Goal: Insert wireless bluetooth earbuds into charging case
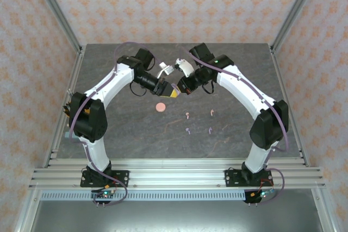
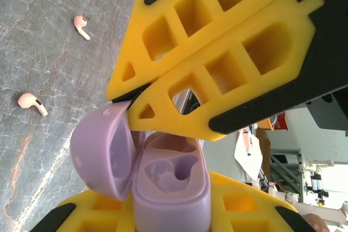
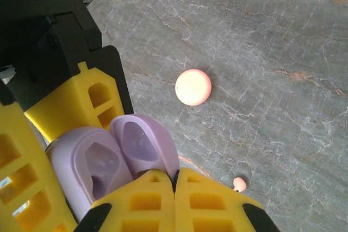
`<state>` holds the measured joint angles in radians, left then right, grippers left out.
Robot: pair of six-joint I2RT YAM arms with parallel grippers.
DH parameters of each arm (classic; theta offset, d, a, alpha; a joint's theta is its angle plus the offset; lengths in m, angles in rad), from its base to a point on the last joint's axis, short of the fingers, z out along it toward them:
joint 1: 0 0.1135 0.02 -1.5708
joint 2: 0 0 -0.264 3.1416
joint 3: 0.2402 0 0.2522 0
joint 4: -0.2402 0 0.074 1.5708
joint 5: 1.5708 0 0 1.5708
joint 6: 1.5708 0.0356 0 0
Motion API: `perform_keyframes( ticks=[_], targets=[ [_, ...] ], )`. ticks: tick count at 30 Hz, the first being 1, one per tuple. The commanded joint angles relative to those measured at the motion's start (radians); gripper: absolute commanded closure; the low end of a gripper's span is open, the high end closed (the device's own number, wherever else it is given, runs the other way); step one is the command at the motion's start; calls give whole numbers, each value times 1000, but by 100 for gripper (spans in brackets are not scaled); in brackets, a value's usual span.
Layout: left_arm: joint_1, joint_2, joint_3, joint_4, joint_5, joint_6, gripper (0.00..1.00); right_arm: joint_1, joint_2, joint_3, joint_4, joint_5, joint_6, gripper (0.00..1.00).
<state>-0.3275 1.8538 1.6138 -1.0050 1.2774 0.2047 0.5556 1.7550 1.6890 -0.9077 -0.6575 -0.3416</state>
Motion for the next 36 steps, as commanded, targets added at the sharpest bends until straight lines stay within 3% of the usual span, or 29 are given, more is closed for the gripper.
perform_keyframes(
  ticks=[1,3,16,24,32,36],
  targets=[
    [-4,-44,-6,74,-19,-35,83,8,-45,20,8,-17,9,100],
    [-4,-49,-9,87,-24,-43,77,8,-44,21,7,-17,9,100],
    [-4,-61,-3,141,-43,-85,68,8,-46,9,4,-17,4,100],
    [-4,-61,-11,138,-38,-82,80,8,-46,9,5,-8,2,100],
    [-4,-62,-13,114,-41,-62,100,6,-48,8,37,51,44,100],
    [-1,-90,-27,131,-90,-69,100,-51,-79,11,60,54,127,67]
  ],
)
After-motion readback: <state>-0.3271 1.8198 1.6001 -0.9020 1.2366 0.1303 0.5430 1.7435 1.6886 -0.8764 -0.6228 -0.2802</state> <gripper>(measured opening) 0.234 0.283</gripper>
